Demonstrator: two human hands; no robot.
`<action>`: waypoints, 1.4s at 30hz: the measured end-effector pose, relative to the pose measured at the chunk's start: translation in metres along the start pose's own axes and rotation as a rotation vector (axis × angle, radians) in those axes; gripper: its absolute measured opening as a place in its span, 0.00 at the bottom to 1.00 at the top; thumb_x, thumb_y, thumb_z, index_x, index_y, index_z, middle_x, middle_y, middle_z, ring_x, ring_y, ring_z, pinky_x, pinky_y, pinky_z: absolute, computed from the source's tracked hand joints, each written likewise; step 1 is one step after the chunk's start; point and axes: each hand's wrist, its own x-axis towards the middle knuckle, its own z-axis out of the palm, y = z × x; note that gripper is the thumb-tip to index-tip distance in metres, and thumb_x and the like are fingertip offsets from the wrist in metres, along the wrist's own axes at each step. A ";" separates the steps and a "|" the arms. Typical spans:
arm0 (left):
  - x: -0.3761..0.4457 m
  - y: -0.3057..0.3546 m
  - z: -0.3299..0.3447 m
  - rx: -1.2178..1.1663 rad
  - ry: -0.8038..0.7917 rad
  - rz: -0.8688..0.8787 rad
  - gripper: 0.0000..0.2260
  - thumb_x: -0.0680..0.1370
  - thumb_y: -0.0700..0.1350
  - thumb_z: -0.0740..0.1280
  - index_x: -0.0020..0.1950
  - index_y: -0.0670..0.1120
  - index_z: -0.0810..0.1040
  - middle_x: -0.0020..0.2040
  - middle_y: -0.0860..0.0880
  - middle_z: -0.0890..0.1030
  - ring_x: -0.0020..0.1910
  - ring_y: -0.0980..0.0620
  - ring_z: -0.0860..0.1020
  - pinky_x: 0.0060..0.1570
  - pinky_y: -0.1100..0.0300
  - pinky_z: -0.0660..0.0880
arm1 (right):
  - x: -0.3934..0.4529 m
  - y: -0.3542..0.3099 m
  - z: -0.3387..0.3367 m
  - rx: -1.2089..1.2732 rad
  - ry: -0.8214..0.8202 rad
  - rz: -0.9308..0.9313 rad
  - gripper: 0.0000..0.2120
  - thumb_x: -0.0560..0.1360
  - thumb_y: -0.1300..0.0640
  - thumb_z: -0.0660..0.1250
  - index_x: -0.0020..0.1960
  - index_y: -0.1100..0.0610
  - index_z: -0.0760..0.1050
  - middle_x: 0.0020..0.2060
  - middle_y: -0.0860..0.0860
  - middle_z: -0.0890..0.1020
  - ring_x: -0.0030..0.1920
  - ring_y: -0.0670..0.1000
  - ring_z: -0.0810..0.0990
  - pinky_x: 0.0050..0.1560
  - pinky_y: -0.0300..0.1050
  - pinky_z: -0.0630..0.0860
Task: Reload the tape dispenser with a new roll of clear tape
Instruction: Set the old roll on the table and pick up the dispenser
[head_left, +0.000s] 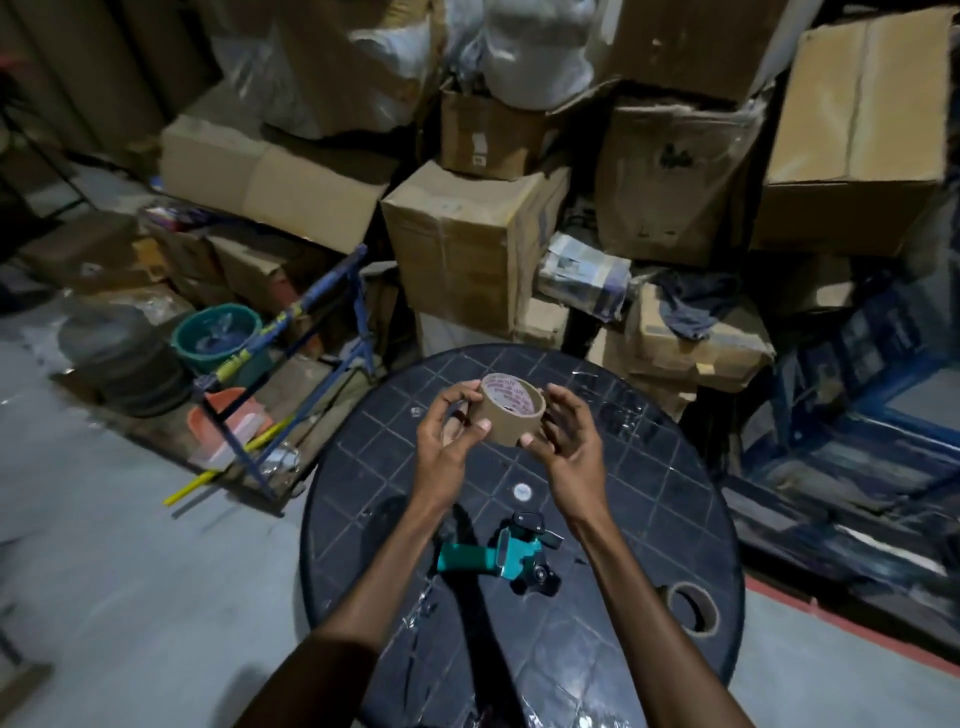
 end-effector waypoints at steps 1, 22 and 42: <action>-0.002 0.001 -0.010 0.023 0.004 0.011 0.16 0.71 0.30 0.69 0.56 0.42 0.78 0.65 0.42 0.79 0.68 0.42 0.76 0.66 0.52 0.74 | 0.001 0.008 0.008 0.009 -0.016 0.013 0.31 0.73 0.74 0.71 0.71 0.55 0.70 0.68 0.50 0.79 0.68 0.53 0.78 0.66 0.52 0.77; -0.002 -0.166 -0.273 0.462 0.262 -0.729 0.13 0.83 0.56 0.61 0.48 0.52 0.82 0.37 0.50 0.84 0.36 0.52 0.82 0.46 0.55 0.79 | 0.010 0.228 0.232 -0.535 0.045 0.511 0.09 0.79 0.58 0.69 0.59 0.57 0.79 0.48 0.50 0.84 0.48 0.51 0.83 0.48 0.33 0.74; -0.018 -0.202 -0.273 -0.062 0.839 -1.109 0.12 0.79 0.30 0.59 0.43 0.41 0.79 0.39 0.44 0.79 0.37 0.48 0.78 0.40 0.60 0.77 | 0.007 0.281 0.230 -0.317 0.198 0.781 0.17 0.78 0.67 0.70 0.65 0.60 0.75 0.56 0.54 0.82 0.52 0.50 0.81 0.48 0.28 0.76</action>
